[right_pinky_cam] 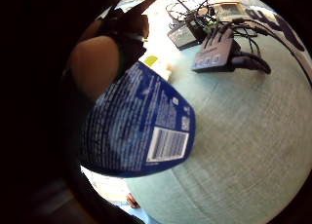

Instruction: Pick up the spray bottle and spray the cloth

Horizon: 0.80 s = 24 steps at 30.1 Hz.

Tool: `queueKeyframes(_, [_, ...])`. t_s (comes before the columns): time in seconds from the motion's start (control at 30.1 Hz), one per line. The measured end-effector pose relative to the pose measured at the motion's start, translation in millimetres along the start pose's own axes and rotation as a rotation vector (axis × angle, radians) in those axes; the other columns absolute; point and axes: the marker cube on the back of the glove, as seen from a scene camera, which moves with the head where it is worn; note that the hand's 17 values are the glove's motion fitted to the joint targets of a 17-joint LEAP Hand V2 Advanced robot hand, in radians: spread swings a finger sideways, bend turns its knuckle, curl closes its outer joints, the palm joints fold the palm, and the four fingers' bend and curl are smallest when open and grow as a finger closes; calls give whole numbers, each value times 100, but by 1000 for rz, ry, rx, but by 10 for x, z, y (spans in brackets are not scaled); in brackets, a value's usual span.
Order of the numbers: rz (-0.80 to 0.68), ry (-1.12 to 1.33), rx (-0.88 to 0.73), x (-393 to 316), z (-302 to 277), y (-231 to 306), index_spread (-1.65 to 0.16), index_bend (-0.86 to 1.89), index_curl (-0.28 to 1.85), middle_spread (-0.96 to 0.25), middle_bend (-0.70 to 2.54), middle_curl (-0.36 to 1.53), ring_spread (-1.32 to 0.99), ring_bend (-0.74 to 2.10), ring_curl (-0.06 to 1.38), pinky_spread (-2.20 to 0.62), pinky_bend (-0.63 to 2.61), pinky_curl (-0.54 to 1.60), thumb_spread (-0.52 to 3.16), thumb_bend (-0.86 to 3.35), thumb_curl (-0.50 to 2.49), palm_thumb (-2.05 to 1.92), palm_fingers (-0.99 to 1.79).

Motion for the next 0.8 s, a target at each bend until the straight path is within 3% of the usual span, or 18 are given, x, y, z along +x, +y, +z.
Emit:
queueKeyframes(0.43, [-7, -16, 148, -2, 115, -69, -35, 13, 20, -5, 28, 38, 1, 45, 31, 27, 46, 35, 96, 4, 39, 90, 60])
queueKeyframes(0.8, [-36, 65, -43, -296, 118, -128, -34, 13, 24, -7, 29, 40, -1, 47, 33, 26, 39, 34, 92, 1, 48, 94, 73])
